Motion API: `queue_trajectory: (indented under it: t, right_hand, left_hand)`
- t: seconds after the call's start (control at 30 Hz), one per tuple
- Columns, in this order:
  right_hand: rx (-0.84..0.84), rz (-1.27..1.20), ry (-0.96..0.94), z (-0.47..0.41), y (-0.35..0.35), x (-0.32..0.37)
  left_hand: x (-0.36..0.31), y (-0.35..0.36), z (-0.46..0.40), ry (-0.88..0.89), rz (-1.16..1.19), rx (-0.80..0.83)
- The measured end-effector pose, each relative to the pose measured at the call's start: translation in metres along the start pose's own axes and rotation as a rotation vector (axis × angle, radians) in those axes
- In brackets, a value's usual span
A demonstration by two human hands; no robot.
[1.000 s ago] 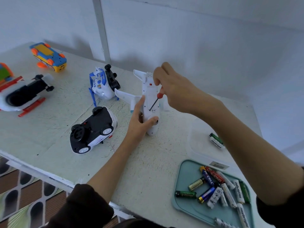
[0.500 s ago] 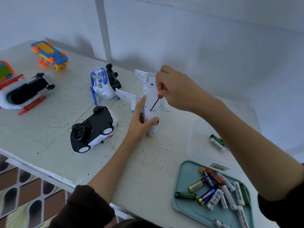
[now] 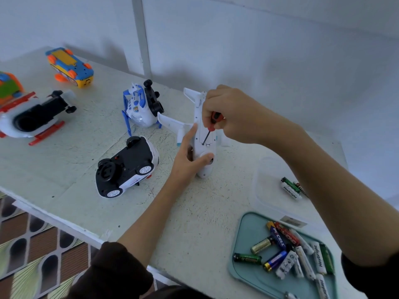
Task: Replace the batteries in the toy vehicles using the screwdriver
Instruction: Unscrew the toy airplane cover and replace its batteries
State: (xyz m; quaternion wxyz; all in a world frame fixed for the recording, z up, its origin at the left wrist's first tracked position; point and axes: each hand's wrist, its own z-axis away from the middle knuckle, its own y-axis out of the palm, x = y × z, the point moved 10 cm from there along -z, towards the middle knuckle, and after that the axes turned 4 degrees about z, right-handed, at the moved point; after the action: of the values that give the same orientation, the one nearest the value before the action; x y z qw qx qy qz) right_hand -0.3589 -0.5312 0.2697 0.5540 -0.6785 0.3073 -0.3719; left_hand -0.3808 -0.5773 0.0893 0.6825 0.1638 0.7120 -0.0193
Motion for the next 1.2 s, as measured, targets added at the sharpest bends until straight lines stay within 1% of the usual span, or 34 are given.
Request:
queue_trajectory:
  t: [0.1, 0.17, 0.27, 0.33, 0.37, 0.43, 0.5, 0.57, 0.63, 0.67, 0.73, 0.8, 0.87, 0.9, 0.97, 1.07, 1.1, 1.13, 1.2]
  right_hand:
    - [-0.032, -0.007, 0.043, 0.000, -0.002, -0.003]
    - [-0.058, 0.032, 0.116, 0.000, -0.005, -0.008]
    - [0.000, 0.222, 0.290, 0.000, -0.004, -0.021]
    - [0.027, 0.250, 0.372, 0.003, -0.004, -0.030]
    - [0.012, 0.227, 0.365, 0.004, -0.004, -0.030]
    - [-0.043, 0.125, 0.259, 0.003, -0.004, -0.019]
    - [-0.024, 0.084, 0.175, 0.002, 0.001, -0.008]
    - [-0.014, 0.167, 0.226, 0.000, 0.001, -0.012]
    - [0.002, 0.340, 0.335, -0.003, -0.004, -0.021]
    - [0.038, 0.420, 0.372, -0.003, -0.005, -0.025]
    - [0.088, 0.465, 0.344, -0.003, -0.003, -0.024]
    - [0.064, 0.307, 0.274, -0.001, -0.002, -0.019]
    - [0.026, 0.187, 0.143, -0.002, 0.001, -0.010]
    - [0.013, 0.162, 0.114, -0.003, 0.003, -0.008]
    - [-0.029, 0.122, 0.157, -0.004, -0.001, -0.012]
    - [-0.035, 0.208, 0.228, -0.003, -0.002, -0.014]
    - [-0.042, 0.241, 0.201, -0.004, -0.001, -0.011]
    - [-0.050, 0.223, 0.159, -0.003, 0.000, -0.005]
    - [-0.072, 0.094, 0.054, -0.002, 0.003, 0.004]
  left_hand:
    - [0.000, 0.000, 0.001, -0.002, 0.002, -0.011]
    - [-0.002, -0.001, 0.002, -0.002, 0.004, -0.025]
    - [-0.003, 0.000, 0.003, 0.004, -0.001, -0.024]
    - [-0.003, 0.000, 0.003, 0.000, -0.003, -0.019]
    - [-0.003, 0.001, 0.003, -0.001, -0.003, -0.019]
    - [-0.002, 0.000, 0.002, 0.002, -0.003, -0.022]
    - [-0.003, 0.000, 0.002, 0.008, -0.007, -0.020]
    - [-0.005, 0.001, 0.003, 0.015, -0.012, -0.017]
    - [-0.005, 0.001, 0.003, 0.013, -0.012, -0.017]
    - [-0.005, 0.001, 0.004, 0.011, -0.009, -0.018]
    - [-0.005, 0.001, 0.004, 0.010, -0.005, -0.023]
    - [-0.005, 0.001, 0.003, 0.015, -0.007, -0.022]
    - [-0.005, 0.001, 0.003, 0.024, -0.002, -0.013]
    - [-0.005, 0.001, 0.003, 0.024, -0.003, -0.011]
    - [-0.005, 0.001, 0.003, 0.019, -0.009, -0.013]
    - [-0.001, 0.000, 0.002, -0.006, -0.010, -0.031]
    - [0.000, 0.000, 0.001, -0.005, -0.018, -0.032]
    - [0.000, 0.000, 0.001, 0.003, -0.027, -0.026]
    - [0.000, 0.000, 0.001, 0.015, -0.033, -0.008]
